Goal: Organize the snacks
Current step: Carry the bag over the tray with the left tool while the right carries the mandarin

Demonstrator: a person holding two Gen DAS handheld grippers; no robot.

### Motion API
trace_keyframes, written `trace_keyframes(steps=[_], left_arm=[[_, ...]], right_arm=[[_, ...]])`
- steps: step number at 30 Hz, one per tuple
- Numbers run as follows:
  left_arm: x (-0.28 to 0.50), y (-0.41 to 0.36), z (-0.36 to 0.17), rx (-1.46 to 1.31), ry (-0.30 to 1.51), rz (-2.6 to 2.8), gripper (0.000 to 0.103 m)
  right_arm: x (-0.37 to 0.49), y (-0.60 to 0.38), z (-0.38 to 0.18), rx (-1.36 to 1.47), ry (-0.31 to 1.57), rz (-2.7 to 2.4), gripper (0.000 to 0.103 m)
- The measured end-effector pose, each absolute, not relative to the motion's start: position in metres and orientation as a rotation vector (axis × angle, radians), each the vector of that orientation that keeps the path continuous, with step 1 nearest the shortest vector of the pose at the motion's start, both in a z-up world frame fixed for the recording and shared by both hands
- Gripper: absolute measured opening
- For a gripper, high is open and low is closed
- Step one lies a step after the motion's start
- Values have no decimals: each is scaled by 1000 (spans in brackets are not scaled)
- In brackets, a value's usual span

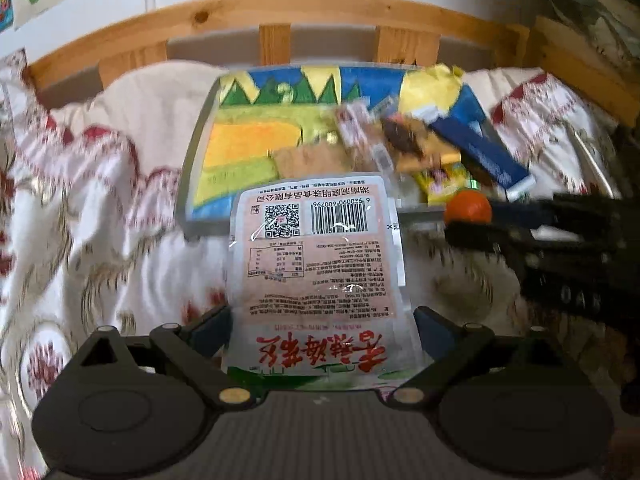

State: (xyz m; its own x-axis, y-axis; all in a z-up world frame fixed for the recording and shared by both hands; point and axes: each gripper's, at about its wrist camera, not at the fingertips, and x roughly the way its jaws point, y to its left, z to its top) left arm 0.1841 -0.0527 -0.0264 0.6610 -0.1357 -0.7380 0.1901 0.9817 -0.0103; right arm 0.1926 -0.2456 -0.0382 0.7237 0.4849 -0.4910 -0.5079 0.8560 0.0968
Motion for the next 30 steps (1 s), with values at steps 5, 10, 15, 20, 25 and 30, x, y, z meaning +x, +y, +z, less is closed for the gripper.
trace_keyframes(steps=[5, 10, 15, 20, 25, 30], left_arm=[[217, -74, -17, 90, 782, -190, 99], [260, -93, -11, 37, 764, -190, 99], [301, -109, -9, -30, 751, -180, 99], [331, -132, -8, -15, 729, -178, 99], [356, -153, -14, 4, 736, -174, 99], [370, -163, -24, 6, 767, -165, 99]], right_arm=[[203, -258, -30, -29, 486, 499, 35], [222, -280, -23, -7, 437, 413, 35], [243, -301, -21, -9, 398, 319, 35], [266, -320, -26, -3, 383, 241, 35], [287, -333, -39, 43, 420, 198, 35], [295, -337, -48, 58, 460, 181, 35]])
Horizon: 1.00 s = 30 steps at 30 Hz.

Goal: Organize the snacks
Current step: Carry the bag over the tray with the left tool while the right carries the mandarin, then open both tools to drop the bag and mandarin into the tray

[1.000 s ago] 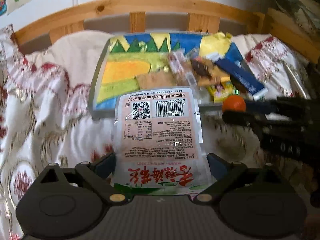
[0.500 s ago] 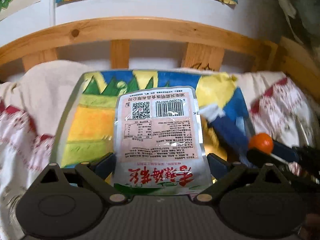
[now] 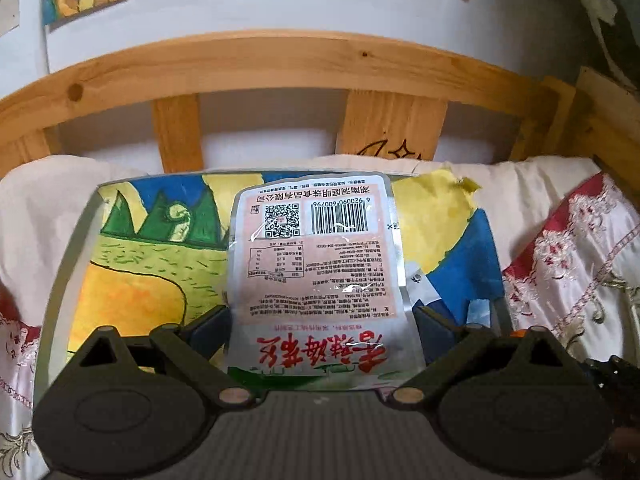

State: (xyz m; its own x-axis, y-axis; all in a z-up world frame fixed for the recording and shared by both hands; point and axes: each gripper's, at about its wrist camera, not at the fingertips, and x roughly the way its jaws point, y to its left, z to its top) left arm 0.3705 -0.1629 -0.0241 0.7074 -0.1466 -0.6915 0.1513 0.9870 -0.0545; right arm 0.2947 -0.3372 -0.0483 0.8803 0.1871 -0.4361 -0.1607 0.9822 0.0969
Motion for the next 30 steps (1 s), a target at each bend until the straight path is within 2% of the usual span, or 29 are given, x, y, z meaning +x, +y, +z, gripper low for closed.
trace_keyframes(steps=[10, 22, 30], left_arm=[[371, -165, -38, 3, 796, -160, 99], [369, -164, -38, -18, 794, -153, 101], [367, -161, -38, -51, 787, -153, 102]], right_arm=[[294, -335, -51, 46, 466, 179, 36], [294, -338, -50, 57, 457, 157, 52], [292, -338, -48, 62, 448, 155, 58]])
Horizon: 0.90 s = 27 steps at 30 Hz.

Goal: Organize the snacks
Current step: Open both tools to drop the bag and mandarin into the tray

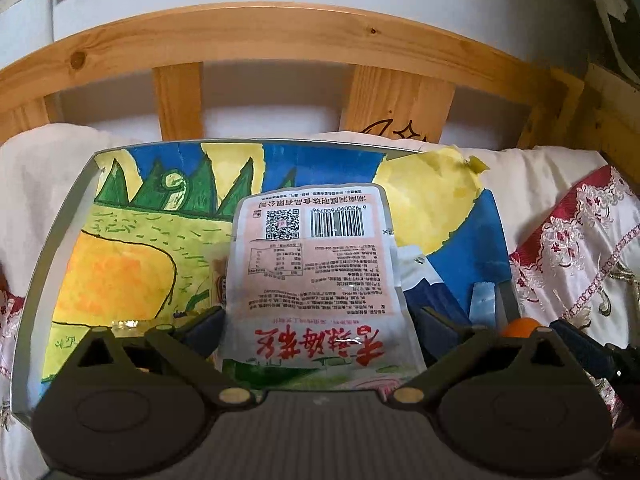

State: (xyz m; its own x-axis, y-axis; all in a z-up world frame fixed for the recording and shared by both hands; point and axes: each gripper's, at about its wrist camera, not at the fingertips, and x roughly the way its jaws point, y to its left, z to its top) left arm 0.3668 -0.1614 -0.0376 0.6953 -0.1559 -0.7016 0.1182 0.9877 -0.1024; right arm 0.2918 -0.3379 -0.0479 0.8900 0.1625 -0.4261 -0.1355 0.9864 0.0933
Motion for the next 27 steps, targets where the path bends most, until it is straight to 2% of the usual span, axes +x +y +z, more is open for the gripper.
trace_keyframes(steps=[8, 21, 23, 27], left_arm=[[361, -159, -32, -72, 753, -146, 102], [322, -130, -10, -144, 619, -11, 102], [315, -123, -8, -155, 615, 4, 102], [295, -109, -6, -174, 604, 30, 102]], right_arm=[[289, -338, -47, 68, 430, 151, 66], [278, -333, -35, 58, 382, 161, 73], [275, -331, -33, 49, 372, 165, 79], [265, -327, -25, 28, 343, 172, 83]])
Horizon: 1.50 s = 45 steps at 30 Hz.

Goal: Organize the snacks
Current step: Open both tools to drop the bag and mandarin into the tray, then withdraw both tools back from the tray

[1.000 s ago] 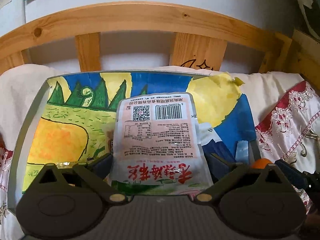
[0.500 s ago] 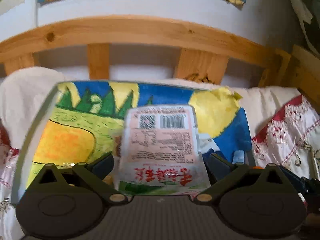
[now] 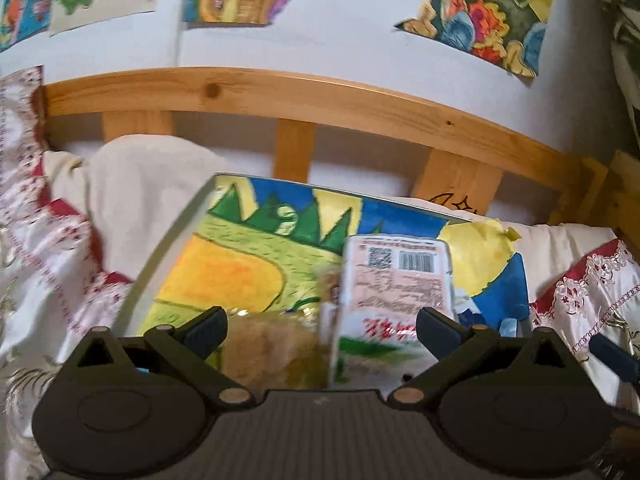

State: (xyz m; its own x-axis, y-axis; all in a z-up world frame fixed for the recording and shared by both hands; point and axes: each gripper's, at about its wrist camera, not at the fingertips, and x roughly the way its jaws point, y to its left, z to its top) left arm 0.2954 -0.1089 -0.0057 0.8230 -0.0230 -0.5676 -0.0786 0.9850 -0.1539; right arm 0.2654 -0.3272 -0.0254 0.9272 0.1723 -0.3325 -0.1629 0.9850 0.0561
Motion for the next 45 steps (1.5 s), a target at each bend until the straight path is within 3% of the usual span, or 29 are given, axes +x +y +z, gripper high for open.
trace_keyframes(steps=[22, 45], left_arm=[[199, -58, 7, -242, 525, 122, 102], [116, -55, -2, -146, 515, 35, 102]], right_arm=[[194, -308, 3, -30, 252, 216, 102], [119, -308, 16, -7, 251, 194, 102]])
